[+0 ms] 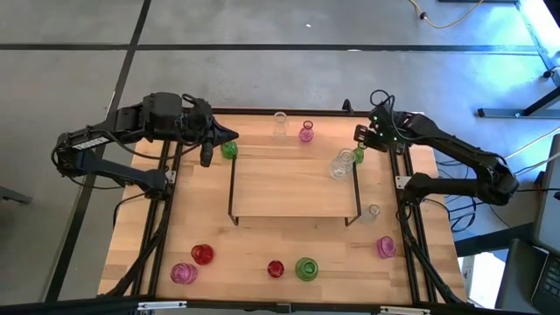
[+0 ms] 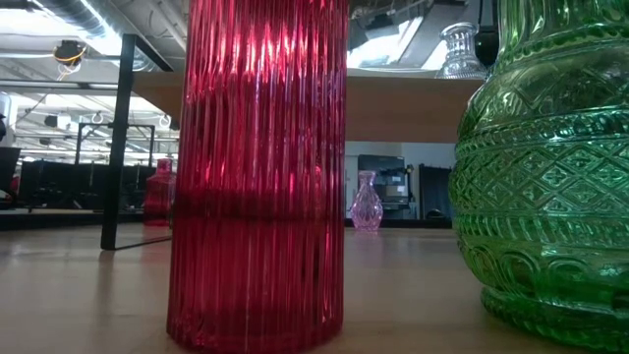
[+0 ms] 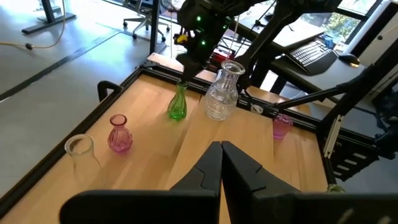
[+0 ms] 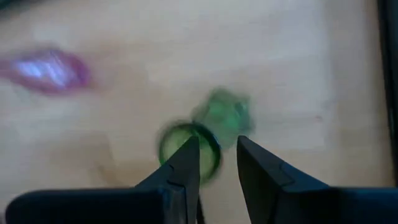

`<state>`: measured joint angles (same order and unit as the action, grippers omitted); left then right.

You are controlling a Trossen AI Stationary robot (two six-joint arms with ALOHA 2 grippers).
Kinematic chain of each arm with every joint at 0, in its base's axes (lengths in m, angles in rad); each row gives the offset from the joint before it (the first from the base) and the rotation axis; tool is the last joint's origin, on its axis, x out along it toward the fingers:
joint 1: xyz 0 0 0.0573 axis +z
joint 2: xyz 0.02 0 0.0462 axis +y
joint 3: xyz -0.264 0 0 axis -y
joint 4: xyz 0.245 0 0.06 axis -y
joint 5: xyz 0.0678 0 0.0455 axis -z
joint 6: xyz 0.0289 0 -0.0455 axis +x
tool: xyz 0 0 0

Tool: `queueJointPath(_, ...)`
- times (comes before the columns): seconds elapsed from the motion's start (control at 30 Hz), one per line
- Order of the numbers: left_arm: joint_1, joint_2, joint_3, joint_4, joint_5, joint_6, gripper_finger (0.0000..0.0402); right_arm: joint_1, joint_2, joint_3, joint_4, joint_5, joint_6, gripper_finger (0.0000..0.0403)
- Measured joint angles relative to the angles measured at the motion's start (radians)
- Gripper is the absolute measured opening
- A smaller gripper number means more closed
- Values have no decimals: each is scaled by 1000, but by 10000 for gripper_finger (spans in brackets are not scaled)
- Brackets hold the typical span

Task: Sort vases onto shelf
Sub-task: Put the top right green vase on the shelf

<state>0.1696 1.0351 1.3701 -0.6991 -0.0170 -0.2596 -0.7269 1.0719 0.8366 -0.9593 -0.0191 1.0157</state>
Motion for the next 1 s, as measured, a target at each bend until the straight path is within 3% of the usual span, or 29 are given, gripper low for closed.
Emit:
queueJointPath(0.33, 0, 0, 0, 0, -1, 0, 0, 1, 57, 1, 6, -27, -73, 90)
queueJointPath(0.5, 0, 0, 0, 0, 0, 0, 0, 0, 103, 7, 21, -36, -121, 19)
queueJointPath(0.67, 0, 0, 0, 0, 0, -1, 0, 0, 97, 32, 22, -21, -130, 9)
queueJointPath(0.87, 0, 0, 0, 0, 0, 0, 0, -16, 78, 190, -64, 50, -202, 4)
queueJointPath(1.0, 0, 0, 0, 0, -19, 0, 0, -20, 78, 347, -114, 28, -266, 3)
